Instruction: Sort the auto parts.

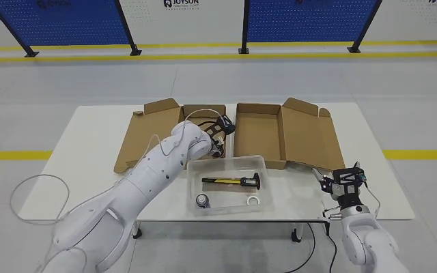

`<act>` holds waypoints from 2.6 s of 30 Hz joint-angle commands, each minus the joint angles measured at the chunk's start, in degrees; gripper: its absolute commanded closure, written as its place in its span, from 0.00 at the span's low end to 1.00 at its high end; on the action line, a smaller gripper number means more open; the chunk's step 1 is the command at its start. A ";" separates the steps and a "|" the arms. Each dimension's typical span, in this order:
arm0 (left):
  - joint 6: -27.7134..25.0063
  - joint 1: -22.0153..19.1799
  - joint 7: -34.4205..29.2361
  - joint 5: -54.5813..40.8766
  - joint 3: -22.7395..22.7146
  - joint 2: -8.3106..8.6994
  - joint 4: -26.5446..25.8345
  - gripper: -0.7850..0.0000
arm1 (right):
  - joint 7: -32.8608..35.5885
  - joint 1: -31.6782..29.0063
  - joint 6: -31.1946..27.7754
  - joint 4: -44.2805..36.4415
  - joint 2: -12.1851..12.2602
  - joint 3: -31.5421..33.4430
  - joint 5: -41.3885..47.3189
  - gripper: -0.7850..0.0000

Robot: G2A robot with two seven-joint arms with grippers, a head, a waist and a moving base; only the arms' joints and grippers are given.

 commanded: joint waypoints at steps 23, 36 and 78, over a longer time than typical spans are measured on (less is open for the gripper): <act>-2.12 -3.26 1.50 0.60 2.72 -6.50 13.50 0.67 | 0.00 0.00 0.00 0.00 0.00 0.00 0.00 0.00; -0.79 -4.85 3.52 2.03 1.91 -8.34 16.61 0.00 | 0.00 0.00 0.00 0.00 0.00 0.00 0.00 0.00; -9.12 13.63 -27.40 -17.90 -4.84 21.05 -48.36 0.00 | 0.00 0.00 0.00 0.00 0.00 0.00 0.00 0.00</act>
